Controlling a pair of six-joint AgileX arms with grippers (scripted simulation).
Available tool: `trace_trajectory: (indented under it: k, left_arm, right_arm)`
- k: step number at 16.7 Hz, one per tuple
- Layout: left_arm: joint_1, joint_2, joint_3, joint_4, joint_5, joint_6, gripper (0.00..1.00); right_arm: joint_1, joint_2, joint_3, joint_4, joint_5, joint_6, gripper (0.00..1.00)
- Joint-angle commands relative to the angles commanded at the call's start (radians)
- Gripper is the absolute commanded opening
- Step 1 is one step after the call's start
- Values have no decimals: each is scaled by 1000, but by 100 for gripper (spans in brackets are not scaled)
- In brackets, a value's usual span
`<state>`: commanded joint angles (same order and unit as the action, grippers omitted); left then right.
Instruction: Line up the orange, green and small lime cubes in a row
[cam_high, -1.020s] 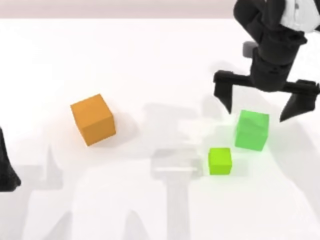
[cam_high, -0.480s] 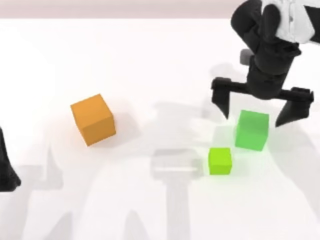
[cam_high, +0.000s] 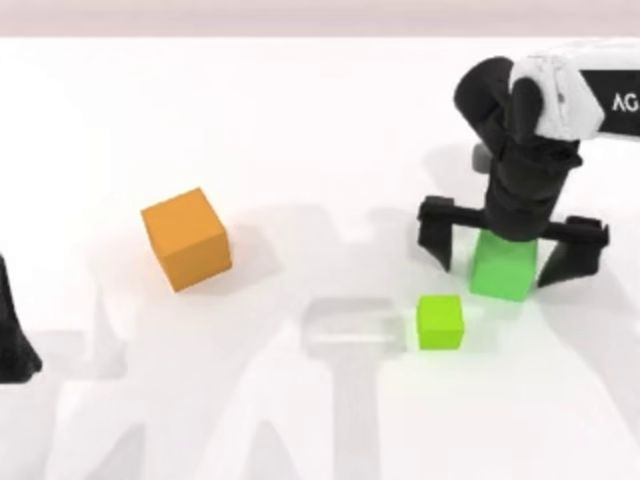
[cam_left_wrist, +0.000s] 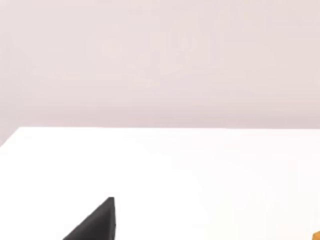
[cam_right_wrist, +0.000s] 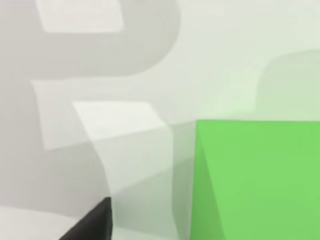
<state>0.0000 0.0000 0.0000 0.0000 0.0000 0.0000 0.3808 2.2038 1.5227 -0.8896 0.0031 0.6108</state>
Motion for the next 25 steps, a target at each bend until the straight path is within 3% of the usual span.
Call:
trace_trajectory:
  k: [3, 16, 25]
  left_arm:
    - [0, 0, 0, 0, 0, 0, 100]
    - [0, 0, 0, 0, 0, 0, 100]
    - [0, 0, 0, 0, 0, 0, 100]
  right_arm:
    - [0, 0, 0, 0, 0, 0, 100]
    - [0, 0, 0, 0, 0, 0, 2]
    - [0, -21, 3, -12, 8, -5, 0]
